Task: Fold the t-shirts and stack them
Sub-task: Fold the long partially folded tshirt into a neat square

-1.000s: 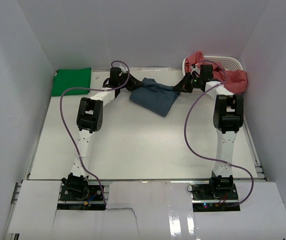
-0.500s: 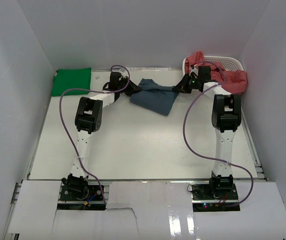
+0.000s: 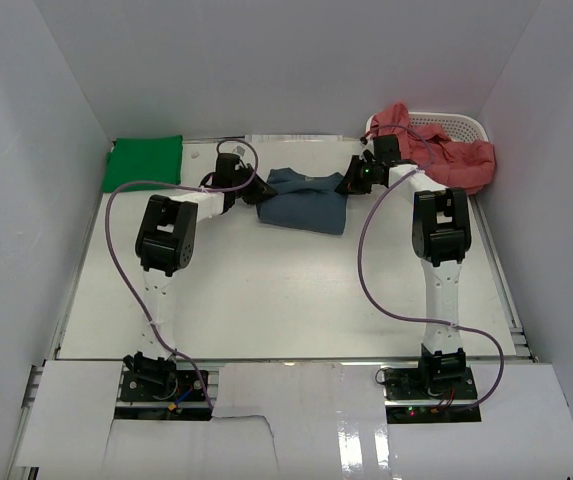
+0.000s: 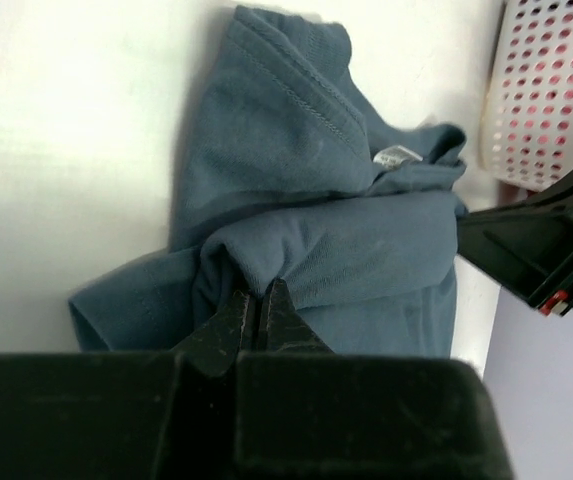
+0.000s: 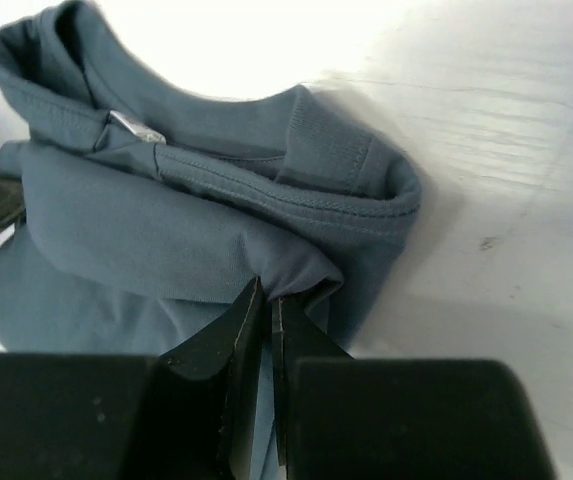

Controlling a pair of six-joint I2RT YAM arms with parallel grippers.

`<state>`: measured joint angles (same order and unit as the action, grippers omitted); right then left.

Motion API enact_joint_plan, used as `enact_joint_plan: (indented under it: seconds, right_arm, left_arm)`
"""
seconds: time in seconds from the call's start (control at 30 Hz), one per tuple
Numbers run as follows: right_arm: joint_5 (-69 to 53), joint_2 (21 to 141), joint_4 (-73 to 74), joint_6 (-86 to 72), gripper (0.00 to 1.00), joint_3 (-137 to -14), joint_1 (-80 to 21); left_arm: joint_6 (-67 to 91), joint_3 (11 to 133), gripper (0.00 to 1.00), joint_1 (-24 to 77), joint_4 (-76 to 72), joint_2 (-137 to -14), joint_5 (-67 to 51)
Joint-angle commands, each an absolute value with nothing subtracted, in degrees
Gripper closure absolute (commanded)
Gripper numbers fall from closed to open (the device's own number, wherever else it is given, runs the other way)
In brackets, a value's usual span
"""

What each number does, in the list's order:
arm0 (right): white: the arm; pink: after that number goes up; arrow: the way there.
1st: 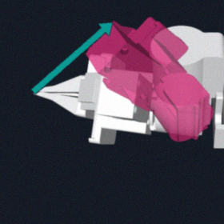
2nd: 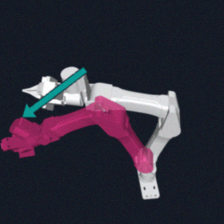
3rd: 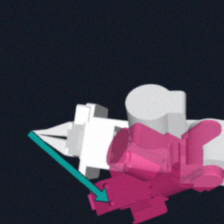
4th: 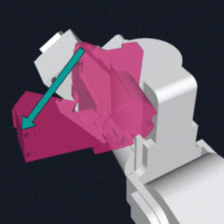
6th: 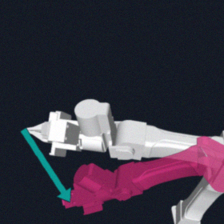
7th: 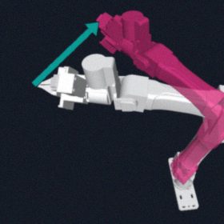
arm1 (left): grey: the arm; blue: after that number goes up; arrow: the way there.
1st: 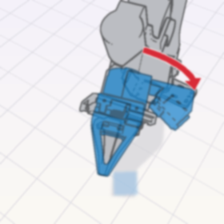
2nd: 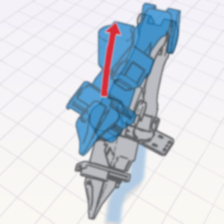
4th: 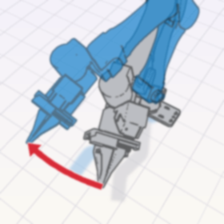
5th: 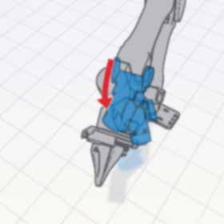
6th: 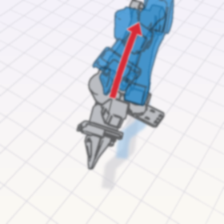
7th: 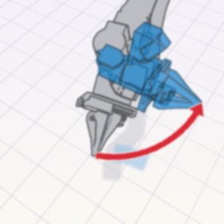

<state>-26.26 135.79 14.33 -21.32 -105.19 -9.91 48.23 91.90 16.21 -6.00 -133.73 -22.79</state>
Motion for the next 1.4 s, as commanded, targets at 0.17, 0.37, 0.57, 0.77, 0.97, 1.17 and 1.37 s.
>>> enact_joint_plan:
  seconds: [0.17,0.37,0.57,0.77,0.97,1.17,1.37]
  right_arm:
    - [-21.36,132.81,18.37,-16.17,0.9,-100.73,-14.32]
    - [-21.19,124.47,16.53,-15.82,0.9,-86.53,-17.05]
    - [-19.96,110.25,13.36,-17.4,0.9,-68.69,-20.12]
    - [-19.25,98.37,11.52,-19.68,0.9,-52.49,-22.5]
    - [-19.86,89.13,11.86,-20.21,0.9,-44.21,-23.03]
    - [-20.3,85.7,14.06,-20.65,0.9,-45.61,-23.03]
    - [-20.66,84.99,15.91,-20.83,0.9,-47.9,-23.03]
  left_arm:
    - [45.09,78.5,1.0,18.28,-1.67,-121.56,-19.95]
    - [45.08,66.64,1.0,20.83,-1.06,-111.37,-17.49]
    - [47.1,53.54,1.0,23.81,-1.23,-100.23,-16.36]
    - [50.71,39.23,1.0,27.59,-0.44,-89.49,-14.94]
    - [52.82,33.84,1.0,29.35,4.3,-78.41,-12.49]
    - [51.85,39.98,1.0,29.36,11.24,-76.02,-10.2]
    - [52.56,46.31,1.0,29.36,13.89,-78.92,-10.28]
